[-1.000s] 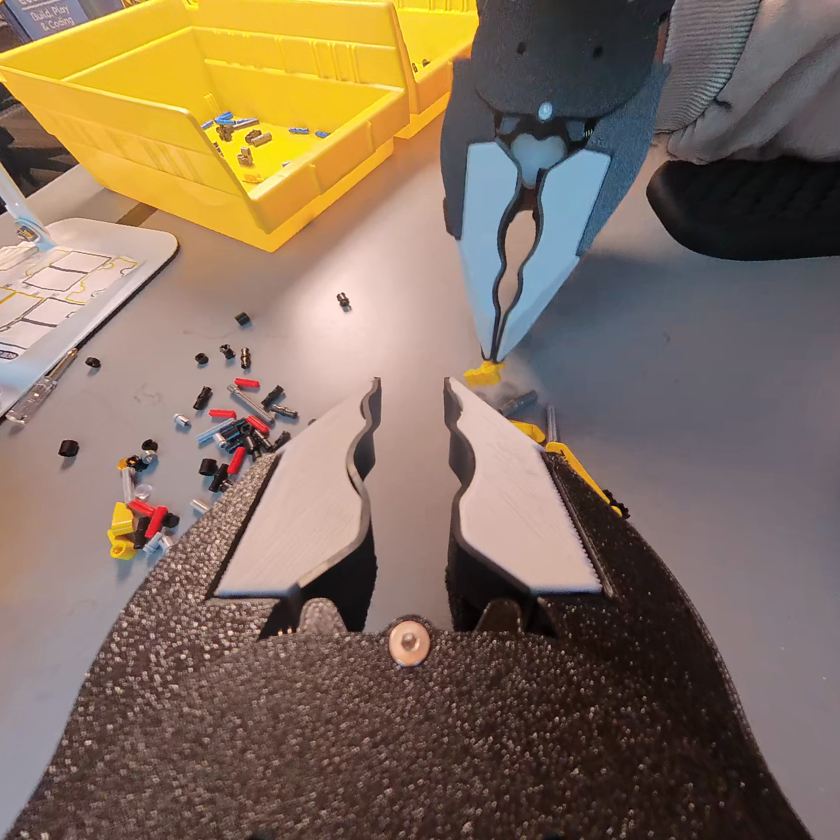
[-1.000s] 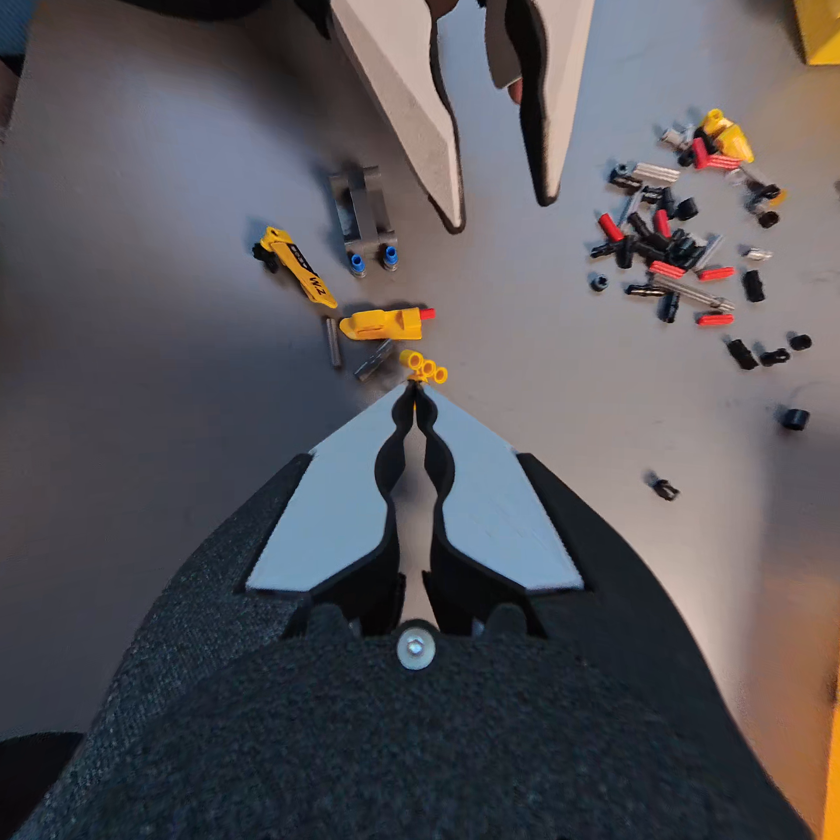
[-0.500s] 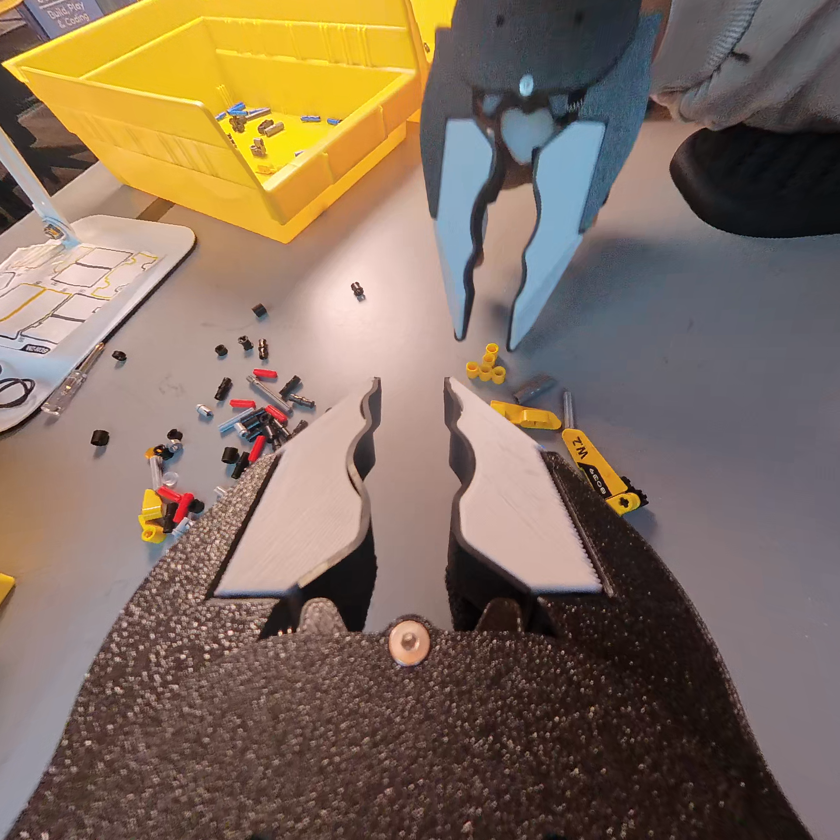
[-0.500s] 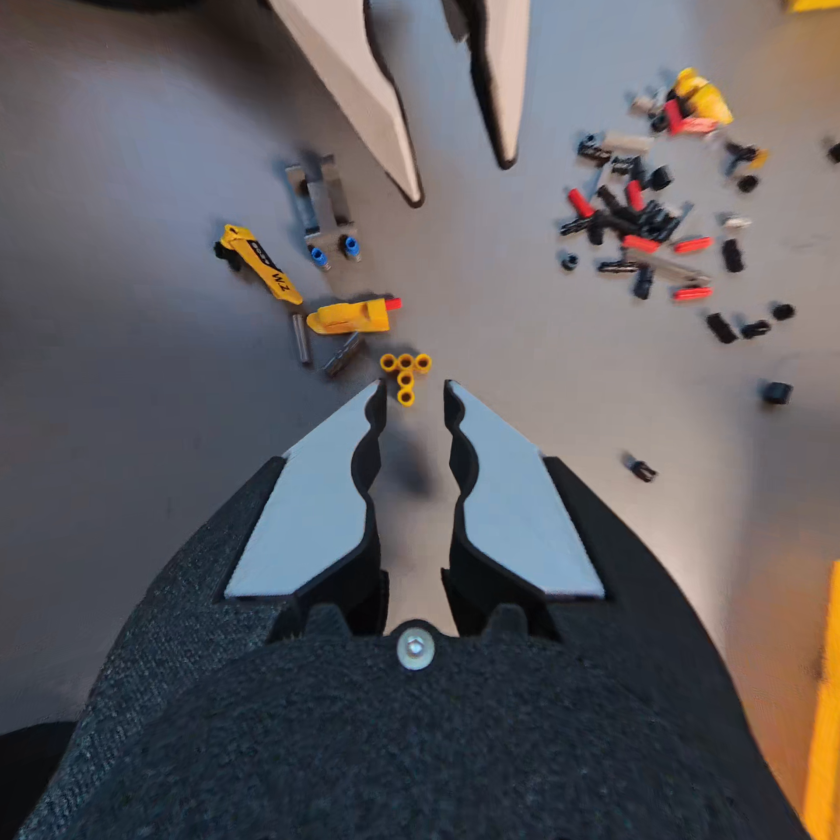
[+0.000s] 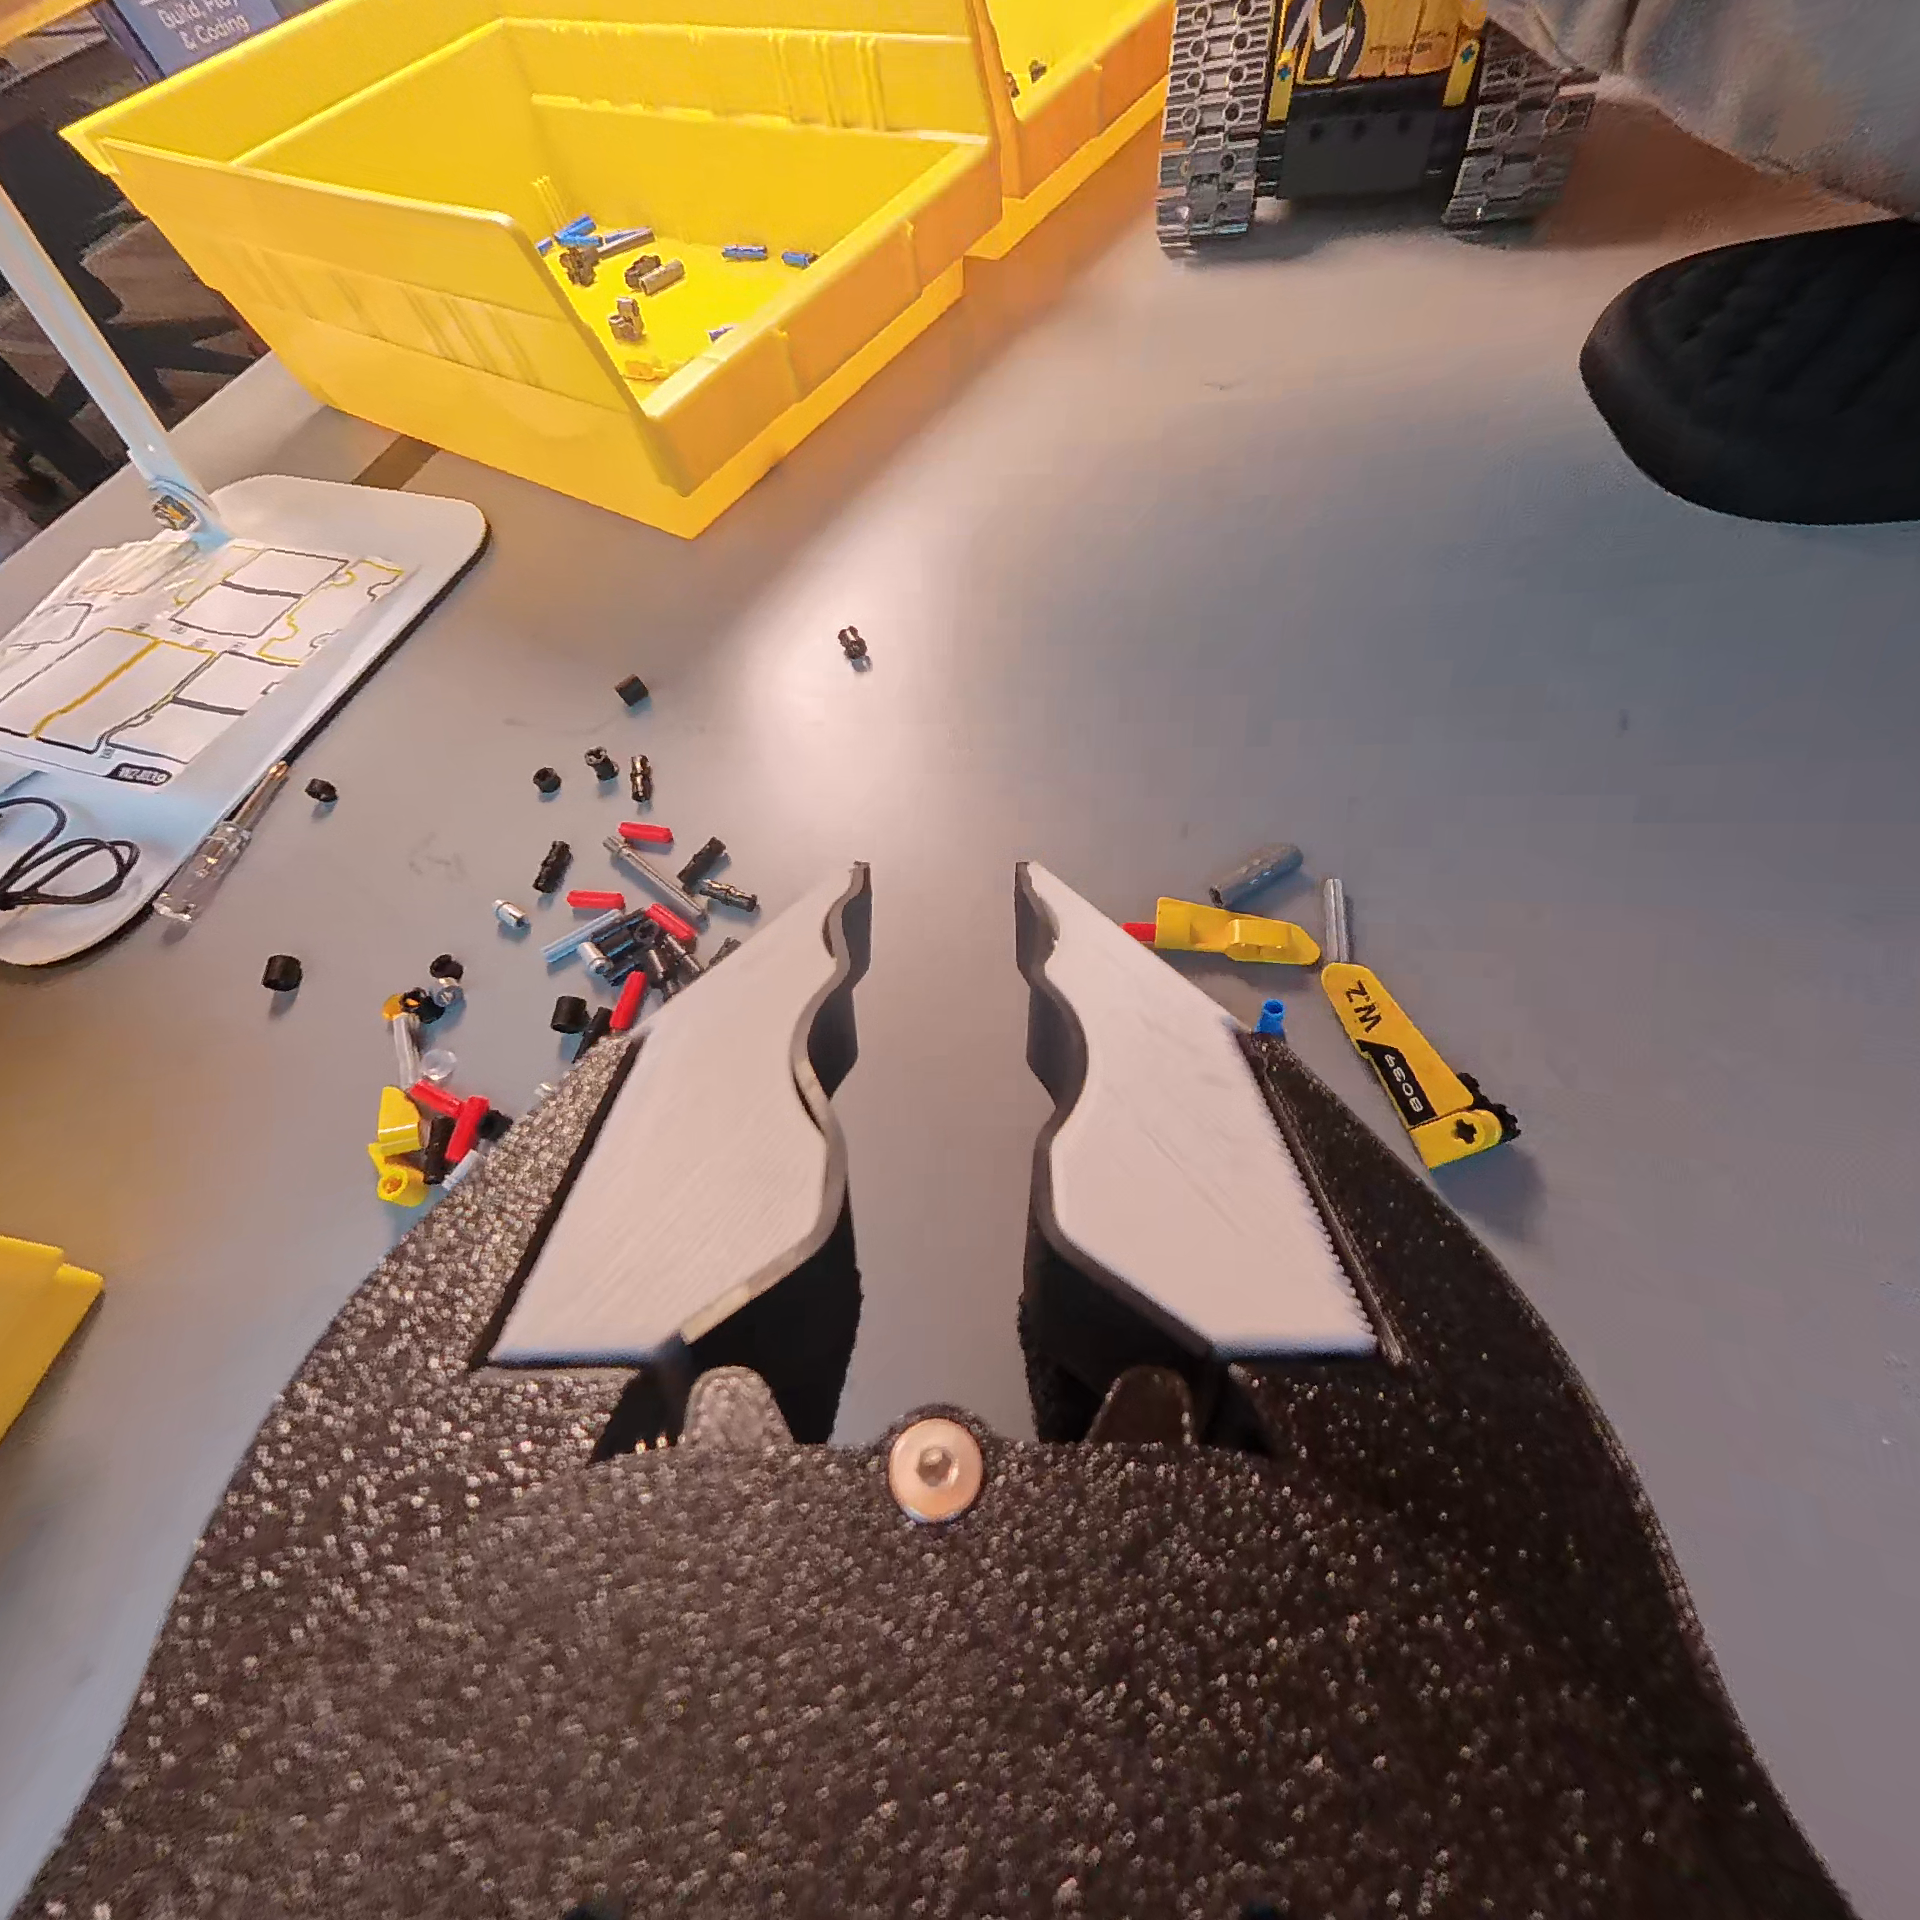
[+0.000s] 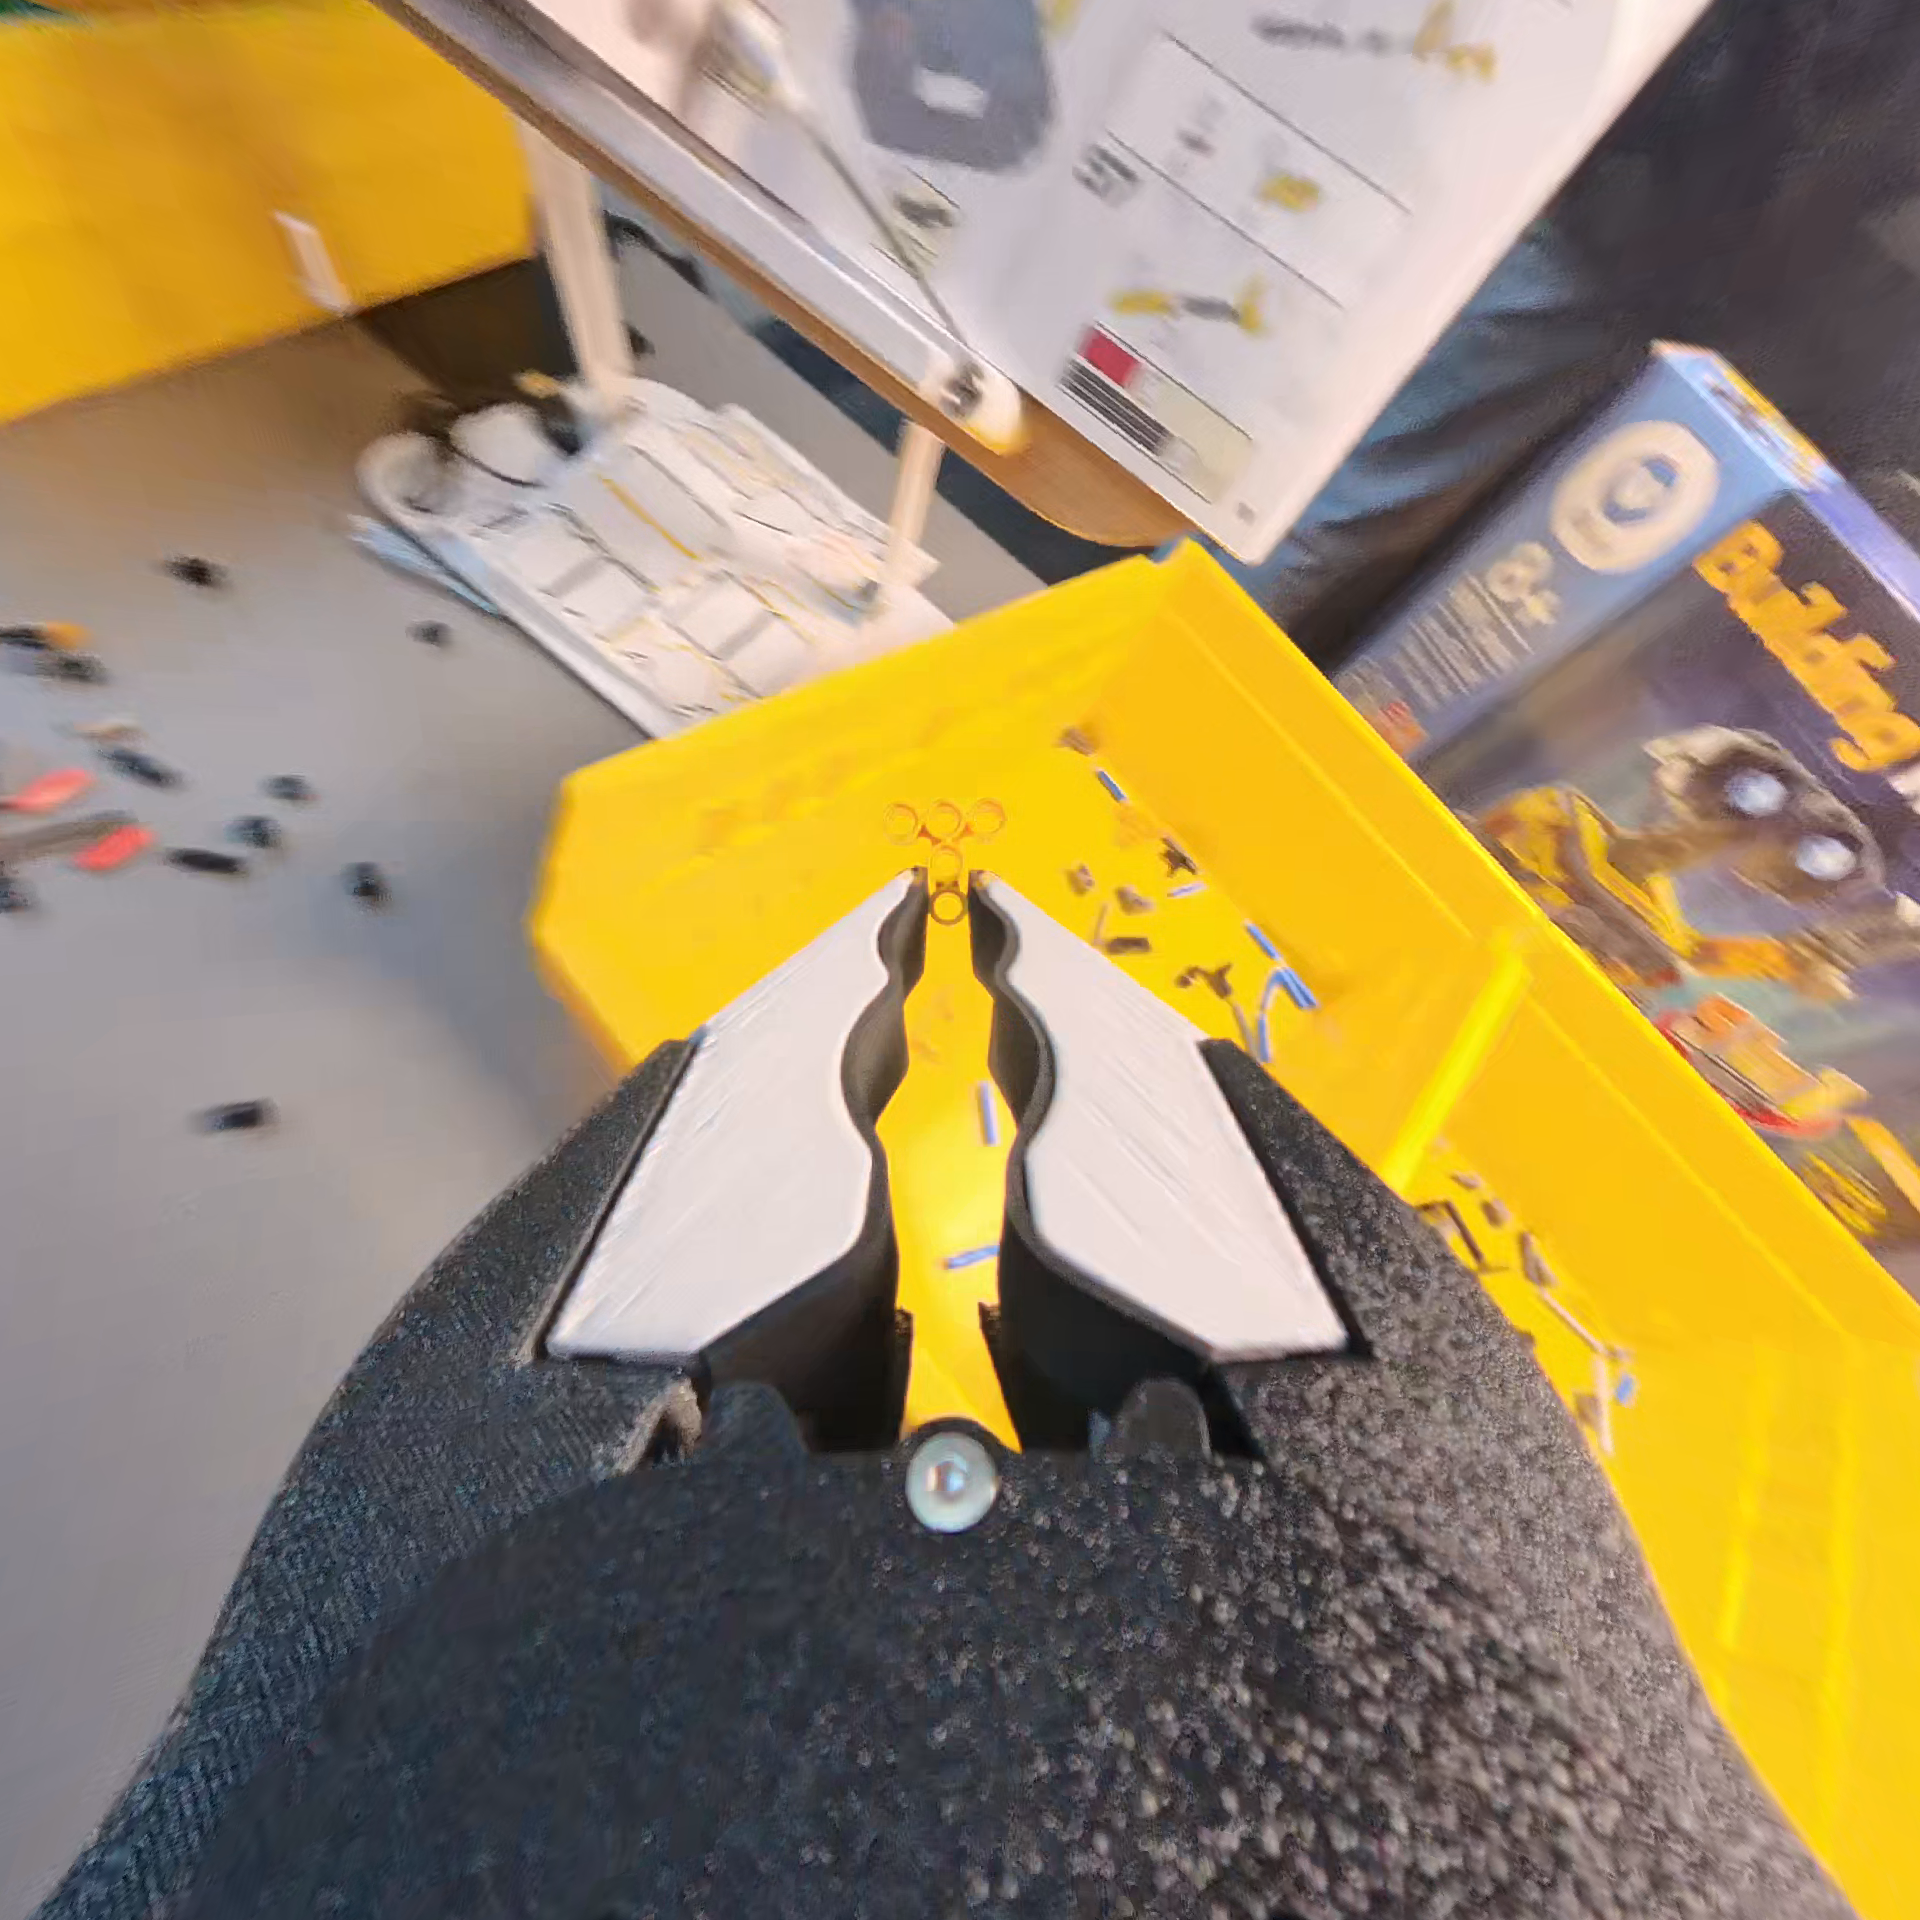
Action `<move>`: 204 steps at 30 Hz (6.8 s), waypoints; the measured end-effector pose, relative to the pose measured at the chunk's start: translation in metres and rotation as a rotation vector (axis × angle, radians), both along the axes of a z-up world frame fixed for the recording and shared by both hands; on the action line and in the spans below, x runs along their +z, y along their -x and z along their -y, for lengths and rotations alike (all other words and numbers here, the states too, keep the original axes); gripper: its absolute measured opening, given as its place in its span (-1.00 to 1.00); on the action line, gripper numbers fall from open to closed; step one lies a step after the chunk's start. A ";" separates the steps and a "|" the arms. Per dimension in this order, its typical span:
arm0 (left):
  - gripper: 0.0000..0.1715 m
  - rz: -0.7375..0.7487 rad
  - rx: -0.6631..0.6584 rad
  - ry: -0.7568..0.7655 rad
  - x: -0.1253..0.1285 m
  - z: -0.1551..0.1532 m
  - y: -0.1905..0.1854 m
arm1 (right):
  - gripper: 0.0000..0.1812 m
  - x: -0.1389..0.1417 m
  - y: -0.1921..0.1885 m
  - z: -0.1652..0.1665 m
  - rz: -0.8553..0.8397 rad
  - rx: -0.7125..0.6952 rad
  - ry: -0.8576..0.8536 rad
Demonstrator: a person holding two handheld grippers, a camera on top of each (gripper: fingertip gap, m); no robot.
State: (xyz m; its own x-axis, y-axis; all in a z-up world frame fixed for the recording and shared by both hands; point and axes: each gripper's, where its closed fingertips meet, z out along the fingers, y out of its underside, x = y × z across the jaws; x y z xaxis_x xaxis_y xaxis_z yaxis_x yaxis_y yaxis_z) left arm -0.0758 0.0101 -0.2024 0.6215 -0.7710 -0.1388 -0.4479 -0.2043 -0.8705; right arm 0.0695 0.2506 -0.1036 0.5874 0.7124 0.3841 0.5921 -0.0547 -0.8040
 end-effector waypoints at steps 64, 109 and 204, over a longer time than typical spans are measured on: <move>-0.69 -0.018 0.101 -0.019 0.003 -0.020 0.040 | -0.98 -0.137 0.236 0.082 0.097 0.500 0.528; -0.68 -0.065 0.116 0.011 -0.009 -0.022 0.046 | -0.97 -0.142 0.221 0.107 0.190 0.569 0.543; -0.69 -0.149 0.123 0.005 -0.017 -0.023 0.051 | -0.82 -0.131 0.147 0.082 0.064 0.281 0.466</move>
State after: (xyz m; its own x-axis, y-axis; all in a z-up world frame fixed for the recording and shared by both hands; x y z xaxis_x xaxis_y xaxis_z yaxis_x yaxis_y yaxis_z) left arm -0.1265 0.0332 -0.2193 0.6840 -0.6914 -0.2325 -0.5428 -0.2695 -0.7955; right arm -0.0774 0.1690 -0.2350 0.3357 0.9418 0.0188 0.6822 -0.2293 -0.6942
